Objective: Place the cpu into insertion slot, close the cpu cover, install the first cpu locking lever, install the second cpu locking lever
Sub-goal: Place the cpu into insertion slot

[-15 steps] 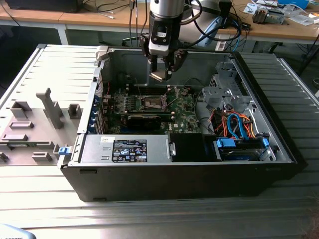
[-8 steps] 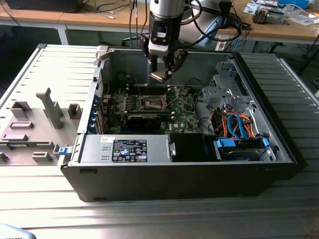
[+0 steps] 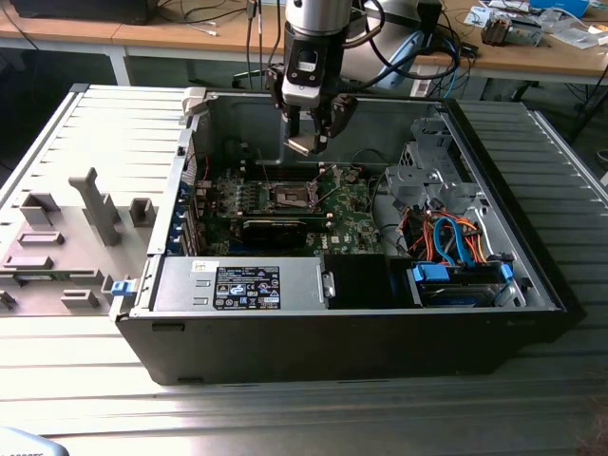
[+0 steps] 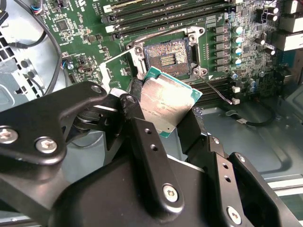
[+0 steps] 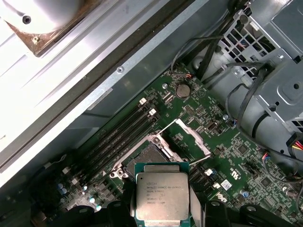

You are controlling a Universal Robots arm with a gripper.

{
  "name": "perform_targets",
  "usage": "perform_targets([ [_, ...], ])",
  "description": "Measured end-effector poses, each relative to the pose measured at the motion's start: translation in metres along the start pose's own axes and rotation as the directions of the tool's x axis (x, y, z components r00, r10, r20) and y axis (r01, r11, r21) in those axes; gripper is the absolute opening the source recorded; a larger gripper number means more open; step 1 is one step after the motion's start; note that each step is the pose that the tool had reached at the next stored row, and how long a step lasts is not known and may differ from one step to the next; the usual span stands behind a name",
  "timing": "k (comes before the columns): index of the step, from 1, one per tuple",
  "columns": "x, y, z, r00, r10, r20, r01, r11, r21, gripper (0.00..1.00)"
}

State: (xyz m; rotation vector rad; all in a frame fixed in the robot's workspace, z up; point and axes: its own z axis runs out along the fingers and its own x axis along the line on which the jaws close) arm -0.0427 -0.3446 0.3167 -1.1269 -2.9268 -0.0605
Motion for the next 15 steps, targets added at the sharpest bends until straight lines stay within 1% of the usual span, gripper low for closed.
perform_targets([
  [15,0.0,0.0,0.0007,0.9998,0.021,0.0007,-0.021,0.9998,-0.0004,0.55],
])
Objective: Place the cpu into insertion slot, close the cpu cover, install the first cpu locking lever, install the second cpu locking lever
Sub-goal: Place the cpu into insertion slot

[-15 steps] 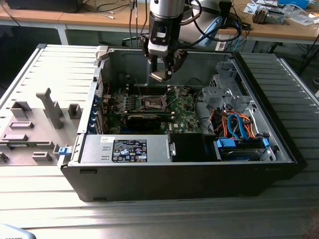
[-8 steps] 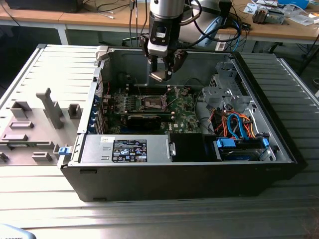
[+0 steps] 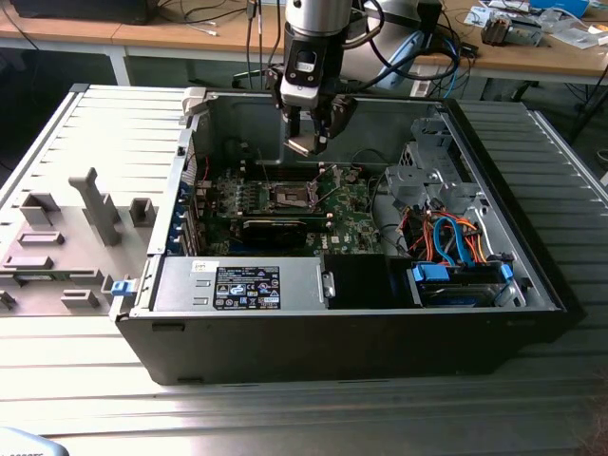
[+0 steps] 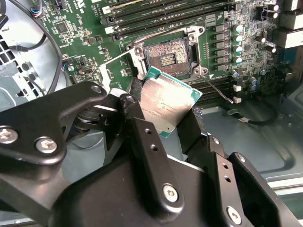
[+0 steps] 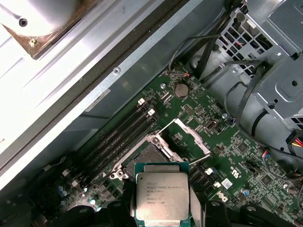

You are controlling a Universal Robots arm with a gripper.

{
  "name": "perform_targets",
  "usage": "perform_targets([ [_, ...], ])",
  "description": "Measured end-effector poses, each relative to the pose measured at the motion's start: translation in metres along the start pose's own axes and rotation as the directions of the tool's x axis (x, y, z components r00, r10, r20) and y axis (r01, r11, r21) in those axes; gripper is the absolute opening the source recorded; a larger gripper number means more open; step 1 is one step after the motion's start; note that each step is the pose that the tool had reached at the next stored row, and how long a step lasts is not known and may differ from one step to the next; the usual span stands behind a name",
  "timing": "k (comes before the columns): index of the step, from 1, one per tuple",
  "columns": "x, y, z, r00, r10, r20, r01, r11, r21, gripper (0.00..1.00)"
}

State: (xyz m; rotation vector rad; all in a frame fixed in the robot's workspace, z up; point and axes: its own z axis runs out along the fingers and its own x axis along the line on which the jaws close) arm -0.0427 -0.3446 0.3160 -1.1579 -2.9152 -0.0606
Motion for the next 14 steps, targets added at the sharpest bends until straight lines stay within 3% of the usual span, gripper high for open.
perform_targets([
  [14,0.0,0.0,0.0007,0.9998,0.021,0.0007,-0.021,0.9998,-0.0004,0.55],
])
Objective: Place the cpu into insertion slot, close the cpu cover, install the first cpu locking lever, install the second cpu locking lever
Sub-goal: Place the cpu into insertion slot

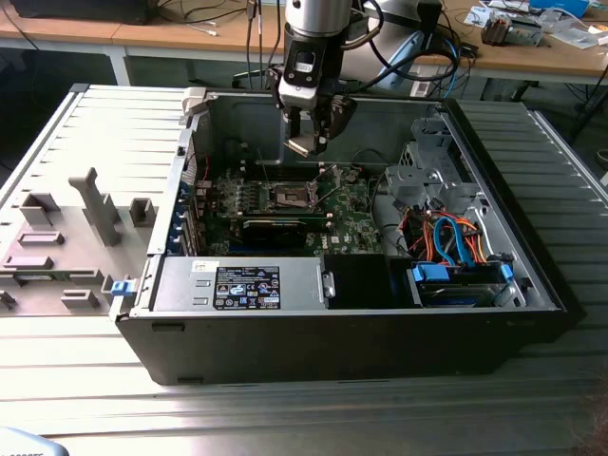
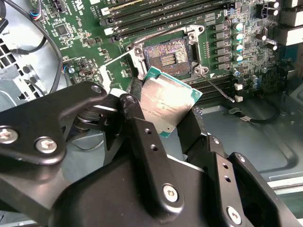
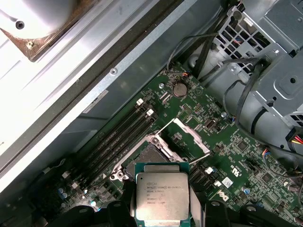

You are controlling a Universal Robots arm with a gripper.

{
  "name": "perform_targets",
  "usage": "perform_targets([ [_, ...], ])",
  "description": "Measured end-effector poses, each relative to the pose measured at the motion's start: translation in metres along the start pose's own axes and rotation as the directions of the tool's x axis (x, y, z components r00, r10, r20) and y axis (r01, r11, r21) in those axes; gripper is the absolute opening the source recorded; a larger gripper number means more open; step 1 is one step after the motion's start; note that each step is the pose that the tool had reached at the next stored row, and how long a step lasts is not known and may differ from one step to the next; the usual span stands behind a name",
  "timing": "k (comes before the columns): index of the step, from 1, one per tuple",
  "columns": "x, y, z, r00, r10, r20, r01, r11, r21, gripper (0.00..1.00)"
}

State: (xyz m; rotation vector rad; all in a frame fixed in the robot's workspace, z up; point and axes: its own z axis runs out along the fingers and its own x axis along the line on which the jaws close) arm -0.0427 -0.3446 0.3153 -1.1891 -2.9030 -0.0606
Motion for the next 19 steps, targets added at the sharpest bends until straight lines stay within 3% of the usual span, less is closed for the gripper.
perform_targets([
  [19,0.0,0.0,0.0009,0.9994,0.034,0.0011,-0.034,0.9994,-0.0007,0.55],
])
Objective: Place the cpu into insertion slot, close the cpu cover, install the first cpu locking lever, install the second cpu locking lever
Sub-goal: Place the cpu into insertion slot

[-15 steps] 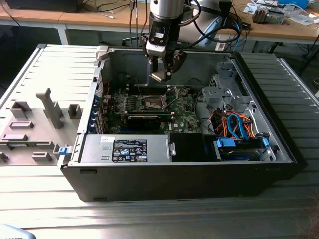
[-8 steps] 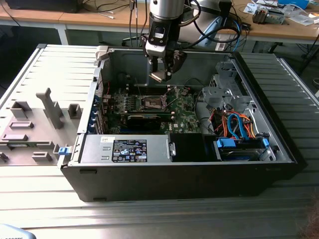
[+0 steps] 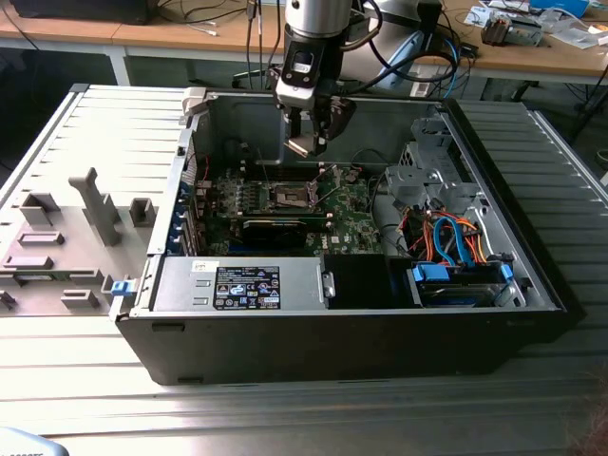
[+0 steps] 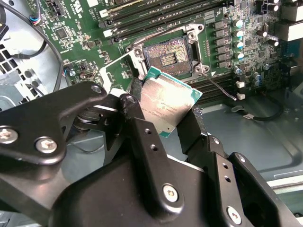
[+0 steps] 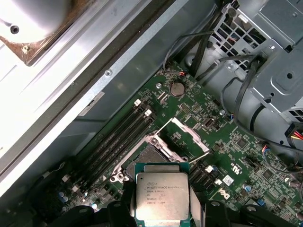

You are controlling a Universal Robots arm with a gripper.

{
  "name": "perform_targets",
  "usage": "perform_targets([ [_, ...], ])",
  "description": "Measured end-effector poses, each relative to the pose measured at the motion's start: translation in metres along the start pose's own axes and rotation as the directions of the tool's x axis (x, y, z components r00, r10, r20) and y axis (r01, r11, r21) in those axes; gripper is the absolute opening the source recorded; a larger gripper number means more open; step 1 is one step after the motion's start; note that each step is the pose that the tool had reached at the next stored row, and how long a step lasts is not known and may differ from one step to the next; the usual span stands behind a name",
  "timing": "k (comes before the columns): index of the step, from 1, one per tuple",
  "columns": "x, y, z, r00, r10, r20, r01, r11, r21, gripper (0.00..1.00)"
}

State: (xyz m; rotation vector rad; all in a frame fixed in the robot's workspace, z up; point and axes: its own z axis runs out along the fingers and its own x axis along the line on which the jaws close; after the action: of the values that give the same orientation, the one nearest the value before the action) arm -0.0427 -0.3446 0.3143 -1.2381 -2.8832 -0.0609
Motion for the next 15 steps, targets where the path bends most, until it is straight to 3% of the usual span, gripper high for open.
perform_targets([
  [15,0.0,0.0,0.0005,0.9998,0.02,0.0007,-0.02,0.9998,-0.0003,0.55],
])
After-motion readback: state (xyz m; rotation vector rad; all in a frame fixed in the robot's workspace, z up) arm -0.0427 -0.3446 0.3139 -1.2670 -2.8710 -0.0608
